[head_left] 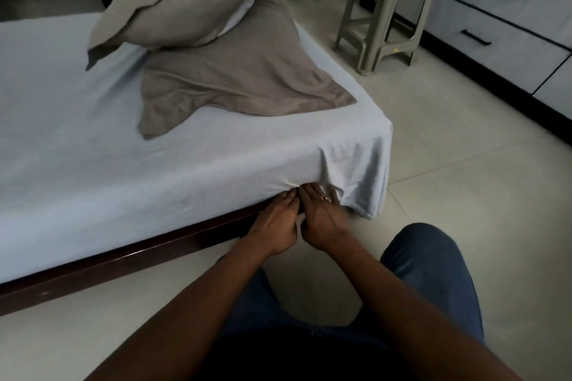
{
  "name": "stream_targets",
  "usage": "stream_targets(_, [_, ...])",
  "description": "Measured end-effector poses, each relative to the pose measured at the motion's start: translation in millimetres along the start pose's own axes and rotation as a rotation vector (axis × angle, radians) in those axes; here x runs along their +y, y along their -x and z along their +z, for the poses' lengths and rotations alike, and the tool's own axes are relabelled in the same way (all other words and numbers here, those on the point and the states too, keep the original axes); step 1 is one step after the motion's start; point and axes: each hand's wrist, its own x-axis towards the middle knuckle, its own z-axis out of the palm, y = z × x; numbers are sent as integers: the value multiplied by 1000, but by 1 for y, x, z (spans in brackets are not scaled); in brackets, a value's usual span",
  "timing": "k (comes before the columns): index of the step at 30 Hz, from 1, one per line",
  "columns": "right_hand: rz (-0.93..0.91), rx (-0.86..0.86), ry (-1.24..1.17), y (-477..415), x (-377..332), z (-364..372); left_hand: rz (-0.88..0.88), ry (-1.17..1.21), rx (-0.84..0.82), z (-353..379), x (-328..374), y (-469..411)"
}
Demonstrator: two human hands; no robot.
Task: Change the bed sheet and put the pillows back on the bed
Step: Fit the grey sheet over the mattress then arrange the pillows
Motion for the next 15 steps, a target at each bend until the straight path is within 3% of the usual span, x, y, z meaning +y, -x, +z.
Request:
stream_targets(3, [-13,83,-7,19,19,-1,-59,-74,-86,14,8,-3])
stream_targets(10, [207,-49,67,-42,34,-11,-68,-106,-90,0,19,-10])
stream_targets(15, [88,13,66,5,22,-8,-14,-64,-164,2,16,-26])
